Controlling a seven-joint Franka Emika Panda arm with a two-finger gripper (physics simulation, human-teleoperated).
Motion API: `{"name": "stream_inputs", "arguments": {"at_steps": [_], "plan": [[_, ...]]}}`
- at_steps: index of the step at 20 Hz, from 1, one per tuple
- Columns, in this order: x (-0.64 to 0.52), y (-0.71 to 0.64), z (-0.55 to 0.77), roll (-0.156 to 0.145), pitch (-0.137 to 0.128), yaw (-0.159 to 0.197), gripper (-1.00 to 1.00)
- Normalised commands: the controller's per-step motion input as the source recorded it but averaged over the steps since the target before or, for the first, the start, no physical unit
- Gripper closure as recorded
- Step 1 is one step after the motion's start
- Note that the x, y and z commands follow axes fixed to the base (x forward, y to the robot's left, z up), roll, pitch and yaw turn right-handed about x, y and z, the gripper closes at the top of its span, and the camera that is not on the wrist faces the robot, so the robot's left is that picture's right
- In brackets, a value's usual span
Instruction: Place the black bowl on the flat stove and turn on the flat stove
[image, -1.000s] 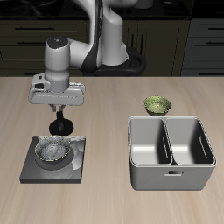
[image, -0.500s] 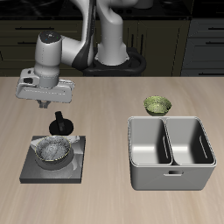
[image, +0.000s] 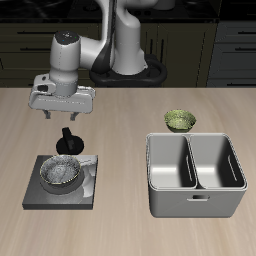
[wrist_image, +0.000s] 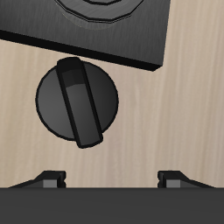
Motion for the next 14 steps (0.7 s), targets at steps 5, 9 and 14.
{"name": "stream_inputs", "arguments": {"at_steps": [5, 9, 14], "plan": [[-0.16, 0.35, 0.22, 0.055, -0.029, 0.044, -1.0], [-0.07, 0.02, 0.07, 0.009, -0.002, 0.012, -1.0], [-0.03, -0.04, 0.09, -0.005, -0.005, 0.008, -1.0]]}}
